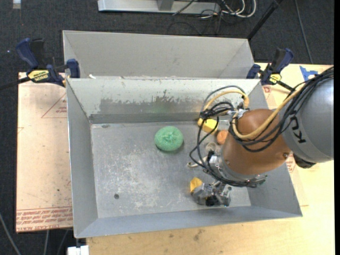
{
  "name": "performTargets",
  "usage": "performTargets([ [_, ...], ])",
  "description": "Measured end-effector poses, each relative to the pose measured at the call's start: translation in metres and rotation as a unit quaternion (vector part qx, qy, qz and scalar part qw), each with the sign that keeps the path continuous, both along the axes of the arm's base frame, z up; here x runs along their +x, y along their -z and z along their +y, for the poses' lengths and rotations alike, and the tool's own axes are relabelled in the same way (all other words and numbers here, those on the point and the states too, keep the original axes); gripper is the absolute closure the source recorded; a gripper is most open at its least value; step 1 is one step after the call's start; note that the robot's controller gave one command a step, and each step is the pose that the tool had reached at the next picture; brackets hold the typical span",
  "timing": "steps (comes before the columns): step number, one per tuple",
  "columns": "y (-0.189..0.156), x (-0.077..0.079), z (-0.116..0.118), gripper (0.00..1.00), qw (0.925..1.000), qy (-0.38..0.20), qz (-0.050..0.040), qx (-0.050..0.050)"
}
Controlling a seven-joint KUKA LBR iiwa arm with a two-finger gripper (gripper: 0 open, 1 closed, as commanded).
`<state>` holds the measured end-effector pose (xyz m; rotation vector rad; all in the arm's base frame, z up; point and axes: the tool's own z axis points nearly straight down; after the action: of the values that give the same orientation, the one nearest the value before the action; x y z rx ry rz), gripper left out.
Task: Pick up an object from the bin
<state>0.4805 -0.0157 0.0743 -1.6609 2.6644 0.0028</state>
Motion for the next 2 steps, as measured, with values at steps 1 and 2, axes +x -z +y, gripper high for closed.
performTargets([
  [1,-0.012,-0.001,0.000,1.00,1.0000,0.000,0.0019,0.000],
  [2,-0.024,0.000,0.001,1.00,1.0000,0.000,0.0010,0.000],
])
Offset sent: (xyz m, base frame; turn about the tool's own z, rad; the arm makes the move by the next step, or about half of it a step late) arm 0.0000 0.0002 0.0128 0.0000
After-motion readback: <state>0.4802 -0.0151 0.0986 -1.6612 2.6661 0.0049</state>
